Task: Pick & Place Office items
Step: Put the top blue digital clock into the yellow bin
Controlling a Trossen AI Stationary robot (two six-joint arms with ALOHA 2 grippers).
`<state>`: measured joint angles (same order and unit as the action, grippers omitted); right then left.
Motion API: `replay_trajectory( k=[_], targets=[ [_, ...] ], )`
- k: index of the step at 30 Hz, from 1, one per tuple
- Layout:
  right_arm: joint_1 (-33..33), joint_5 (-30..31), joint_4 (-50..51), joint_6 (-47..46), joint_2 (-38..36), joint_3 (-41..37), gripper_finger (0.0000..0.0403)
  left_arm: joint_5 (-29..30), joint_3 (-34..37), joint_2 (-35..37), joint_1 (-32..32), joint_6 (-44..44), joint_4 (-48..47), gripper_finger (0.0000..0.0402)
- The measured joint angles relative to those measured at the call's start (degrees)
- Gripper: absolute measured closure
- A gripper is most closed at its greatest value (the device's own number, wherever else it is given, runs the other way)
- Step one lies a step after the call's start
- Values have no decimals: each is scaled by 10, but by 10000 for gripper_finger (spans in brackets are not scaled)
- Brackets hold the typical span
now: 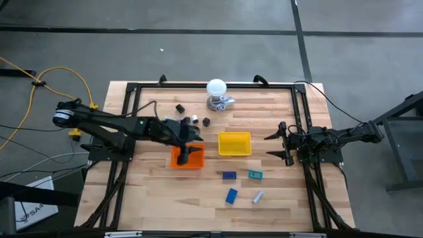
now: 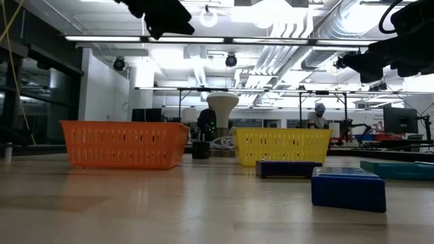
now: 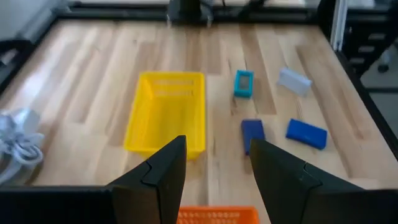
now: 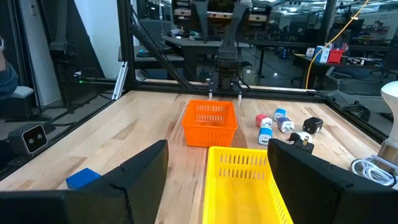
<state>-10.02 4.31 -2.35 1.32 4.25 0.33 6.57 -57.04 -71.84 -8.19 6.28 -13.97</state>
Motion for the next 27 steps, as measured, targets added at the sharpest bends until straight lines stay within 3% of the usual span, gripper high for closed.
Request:
replay_trajectory(
  k=[12,18,27],
  targets=[
    [0,0,0,0,0,0,140,-7,-81,-127,-35,32,-19,230],
    [0,0,0,0,0,0,140,-6,-142,-184,-30,35,-87,230],
    [0,0,0,0,0,0,140,-11,-232,-276,-27,-15,-140,230]
  ],
)
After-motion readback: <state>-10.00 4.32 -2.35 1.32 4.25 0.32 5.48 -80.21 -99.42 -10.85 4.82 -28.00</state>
